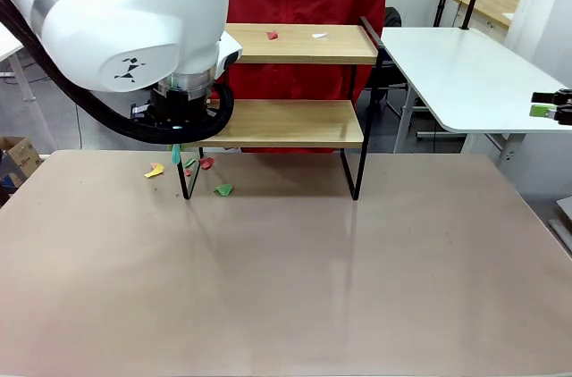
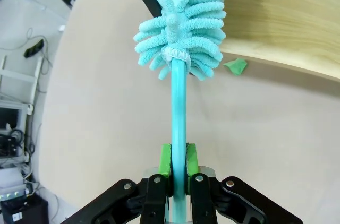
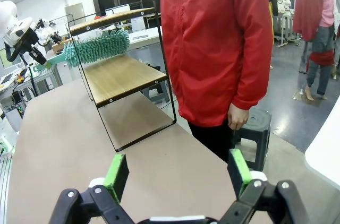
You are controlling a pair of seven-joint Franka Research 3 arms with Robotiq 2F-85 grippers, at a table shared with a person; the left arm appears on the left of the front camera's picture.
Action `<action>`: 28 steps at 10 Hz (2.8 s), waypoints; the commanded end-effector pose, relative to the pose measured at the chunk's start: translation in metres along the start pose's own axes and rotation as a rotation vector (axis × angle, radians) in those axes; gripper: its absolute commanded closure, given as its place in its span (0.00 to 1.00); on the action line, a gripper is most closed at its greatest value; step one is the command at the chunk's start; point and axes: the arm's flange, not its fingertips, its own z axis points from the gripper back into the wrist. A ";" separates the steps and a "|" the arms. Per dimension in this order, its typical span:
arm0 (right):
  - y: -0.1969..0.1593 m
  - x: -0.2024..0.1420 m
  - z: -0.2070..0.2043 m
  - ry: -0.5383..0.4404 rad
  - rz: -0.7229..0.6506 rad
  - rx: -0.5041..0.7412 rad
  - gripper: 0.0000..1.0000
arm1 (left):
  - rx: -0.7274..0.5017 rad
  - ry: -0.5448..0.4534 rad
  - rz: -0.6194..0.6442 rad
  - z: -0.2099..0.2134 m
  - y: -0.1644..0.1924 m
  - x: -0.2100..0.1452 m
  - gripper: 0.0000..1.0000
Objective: Clean the shelf.
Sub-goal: Clean the specific section of the Shelf indicated by the human with the Duster.
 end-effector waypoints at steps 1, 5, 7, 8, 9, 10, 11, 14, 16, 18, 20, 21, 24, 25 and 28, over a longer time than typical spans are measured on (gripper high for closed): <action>0.002 0.003 -0.001 -0.003 0.004 0.001 0.00 | 0.009 0.000 -0.006 0.002 0.004 0.001 0.87; 0.002 0.003 -0.001 -0.003 0.004 0.001 0.00 | -0.262 -0.050 -0.038 0.009 0.012 0.004 0.87; 0.002 0.003 -0.001 -0.003 0.004 0.001 0.00 | -0.335 -0.068 -0.087 0.003 0.028 0.001 0.87; 0.002 0.003 -0.001 -0.003 0.004 0.001 0.00 | -0.392 -0.084 -0.160 0.001 0.039 0.000 0.87; 0.002 0.003 -0.001 -0.003 0.004 0.001 0.00 | -0.514 -0.086 -0.228 0.000 0.051 0.000 0.87; 0.002 0.003 -0.001 -0.003 0.004 0.001 0.00 | -0.588 -0.107 -0.261 -0.002 0.065 0.002 0.87; 0.002 0.003 -0.001 -0.003 0.004 0.001 0.00 | -0.650 -0.110 -0.336 -0.004 0.077 0.003 0.87; 0.002 0.003 -0.001 -0.003 0.004 0.001 0.00 | -0.790 -0.063 -0.573 -0.016 0.106 0.013 0.87; 0.002 0.003 -0.001 -0.003 0.004 0.001 0.00 | -0.959 -0.016 -0.745 -0.018 0.134 0.023 0.87; 0.002 0.003 -0.001 -0.003 0.004 0.001 0.00 | -0.997 0.002 -0.846 -0.010 0.157 0.029 0.87; 0.002 0.003 -0.001 -0.003 0.004 0.001 0.00 | -0.909 0.028 -0.916 0.021 0.180 0.023 0.87; 0.002 0.003 -0.001 -0.003 0.004 0.001 0.00 | -0.853 0.009 -0.981 0.044 0.192 0.018 0.87; 0.002 0.003 -0.001 -0.003 0.004 0.001 0.00 | -0.615 0.124 -1.185 0.086 0.209 0.015 0.87; 0.002 0.003 -0.001 -0.003 0.004 0.001 0.00 | -0.550 0.209 -1.249 0.096 0.208 0.014 0.87; 0.002 0.003 -0.001 -0.003 0.004 0.001 0.00 | -0.309 0.449 -1.415 0.118 0.226 0.007 0.87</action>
